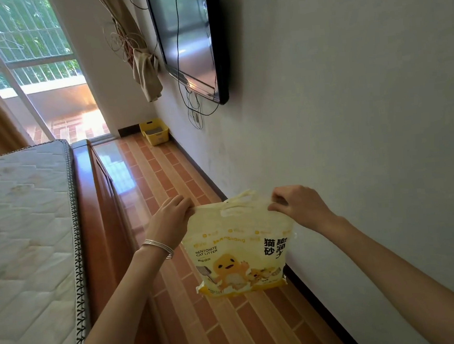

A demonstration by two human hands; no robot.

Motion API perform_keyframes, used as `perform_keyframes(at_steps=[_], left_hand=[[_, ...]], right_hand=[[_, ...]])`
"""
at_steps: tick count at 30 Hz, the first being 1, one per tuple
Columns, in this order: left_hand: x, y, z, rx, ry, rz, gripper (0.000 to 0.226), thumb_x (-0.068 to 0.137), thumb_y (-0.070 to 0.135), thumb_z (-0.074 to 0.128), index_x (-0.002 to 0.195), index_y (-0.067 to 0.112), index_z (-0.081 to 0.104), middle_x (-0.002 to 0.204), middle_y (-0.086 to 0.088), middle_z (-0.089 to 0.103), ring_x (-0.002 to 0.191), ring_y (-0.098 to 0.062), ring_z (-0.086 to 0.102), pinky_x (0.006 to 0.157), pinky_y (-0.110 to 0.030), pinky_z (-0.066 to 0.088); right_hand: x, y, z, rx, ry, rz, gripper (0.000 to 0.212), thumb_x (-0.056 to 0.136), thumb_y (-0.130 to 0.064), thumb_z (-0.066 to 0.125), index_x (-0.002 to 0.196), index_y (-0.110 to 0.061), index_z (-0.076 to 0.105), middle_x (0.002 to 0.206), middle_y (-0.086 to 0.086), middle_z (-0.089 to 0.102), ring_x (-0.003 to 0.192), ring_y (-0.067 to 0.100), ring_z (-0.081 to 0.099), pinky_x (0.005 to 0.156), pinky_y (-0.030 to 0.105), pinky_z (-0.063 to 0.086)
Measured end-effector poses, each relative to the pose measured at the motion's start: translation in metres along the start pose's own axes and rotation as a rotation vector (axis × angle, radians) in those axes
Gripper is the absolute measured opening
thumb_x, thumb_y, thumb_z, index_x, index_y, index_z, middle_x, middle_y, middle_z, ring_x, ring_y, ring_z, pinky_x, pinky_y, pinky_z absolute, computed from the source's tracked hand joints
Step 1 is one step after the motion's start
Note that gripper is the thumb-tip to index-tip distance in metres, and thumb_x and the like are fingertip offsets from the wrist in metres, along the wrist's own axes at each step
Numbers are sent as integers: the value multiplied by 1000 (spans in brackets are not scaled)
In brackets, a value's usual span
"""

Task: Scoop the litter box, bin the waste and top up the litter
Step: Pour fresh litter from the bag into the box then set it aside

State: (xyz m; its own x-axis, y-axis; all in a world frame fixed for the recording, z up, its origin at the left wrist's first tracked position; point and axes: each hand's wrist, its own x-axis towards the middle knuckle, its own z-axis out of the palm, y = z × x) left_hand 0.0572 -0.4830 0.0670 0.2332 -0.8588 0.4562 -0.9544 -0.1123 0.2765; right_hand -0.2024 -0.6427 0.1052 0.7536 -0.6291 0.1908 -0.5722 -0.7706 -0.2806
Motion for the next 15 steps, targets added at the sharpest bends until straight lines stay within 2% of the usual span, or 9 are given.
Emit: perform_keyframes(at_steps=[6,9,15], left_hand=[[2,-24,-10,0,-3,13,10,91,17,55,86,10,60,82,-1,57,75,-17,51,56,-30,45],[4,-34,-16,11,3,13,10,92,18,54,87,10,60,83,0,57,76,-13,48,58,-25,38],[7,-59,-27,18,25,16,7,90,14,58,85,9,60,82,-1,57,74,-15,48,57,-27,44]], right_hand=[[14,-21,6,-16,9,1,25,85,-40,61,78,-17,54,74,-4,61,68,18,55,60,28,39],[23,-29,9,-17,20,1,25,85,-40,61,80,-16,56,75,-4,62,69,17,56,61,27,40],[46,-48,16,-17,9,-29,23,85,-39,61,79,-18,55,74,-6,60,69,16,54,60,26,36]])
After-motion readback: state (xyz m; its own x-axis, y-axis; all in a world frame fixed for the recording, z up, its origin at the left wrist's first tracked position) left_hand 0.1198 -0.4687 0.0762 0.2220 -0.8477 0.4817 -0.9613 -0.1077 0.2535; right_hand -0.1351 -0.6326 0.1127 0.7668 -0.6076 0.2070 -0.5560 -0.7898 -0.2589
